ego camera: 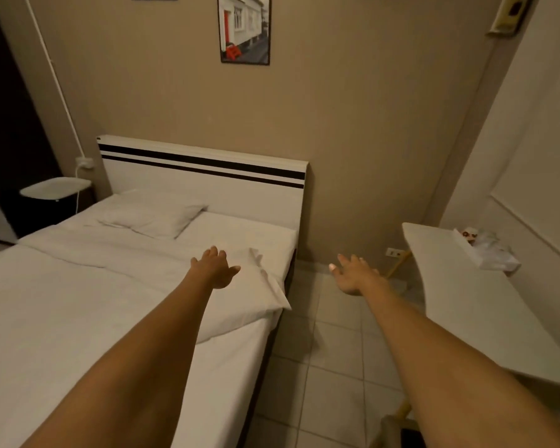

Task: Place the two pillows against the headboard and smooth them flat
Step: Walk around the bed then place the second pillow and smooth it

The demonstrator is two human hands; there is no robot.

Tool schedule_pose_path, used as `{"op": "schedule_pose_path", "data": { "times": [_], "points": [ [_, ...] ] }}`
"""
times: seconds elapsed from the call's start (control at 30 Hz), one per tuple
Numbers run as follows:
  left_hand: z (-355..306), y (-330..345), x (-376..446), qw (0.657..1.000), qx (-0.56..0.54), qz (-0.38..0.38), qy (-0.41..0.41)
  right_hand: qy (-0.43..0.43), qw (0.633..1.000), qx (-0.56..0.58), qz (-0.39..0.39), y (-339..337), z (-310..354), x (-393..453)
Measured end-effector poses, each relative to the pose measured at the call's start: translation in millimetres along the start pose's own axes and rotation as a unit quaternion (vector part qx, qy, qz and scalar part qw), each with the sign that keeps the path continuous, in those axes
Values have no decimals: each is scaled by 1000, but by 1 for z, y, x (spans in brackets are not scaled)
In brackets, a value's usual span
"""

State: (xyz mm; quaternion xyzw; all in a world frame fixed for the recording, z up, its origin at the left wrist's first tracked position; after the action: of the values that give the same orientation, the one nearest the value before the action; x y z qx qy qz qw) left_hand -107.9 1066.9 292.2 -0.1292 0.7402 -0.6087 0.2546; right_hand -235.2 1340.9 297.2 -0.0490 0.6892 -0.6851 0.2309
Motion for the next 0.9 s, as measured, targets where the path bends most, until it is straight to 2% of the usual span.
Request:
{"op": "schedule_pose_path", "data": {
  "times": [0.27, 0.53, 0.9],
  "points": [
    [36, -24, 112, 999, -13, 11, -43, -36, 999, 11, 7, -26, 57, 132],
    [60, -29, 198, 996, -21, 28, -83, -53, 998, -9, 26, -37, 86, 241],
    [112, -15, 295, 974, -87, 29, -207, -184, 978, -81, 57, -43, 173, 401]
  ]
}}
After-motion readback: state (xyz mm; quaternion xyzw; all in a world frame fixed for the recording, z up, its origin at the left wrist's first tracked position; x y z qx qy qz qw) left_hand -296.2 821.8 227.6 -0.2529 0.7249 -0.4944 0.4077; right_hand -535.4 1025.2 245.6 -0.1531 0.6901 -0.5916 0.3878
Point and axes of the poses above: each hand's wrist, its own x-axis towards the middle knuckle, its own y-axis out of the palm, z = x × y, the point moved 6 cm from there along x, towards the middle knuckle, and after that the axes turned 6 degrees about -x, right-handed, at the moved point
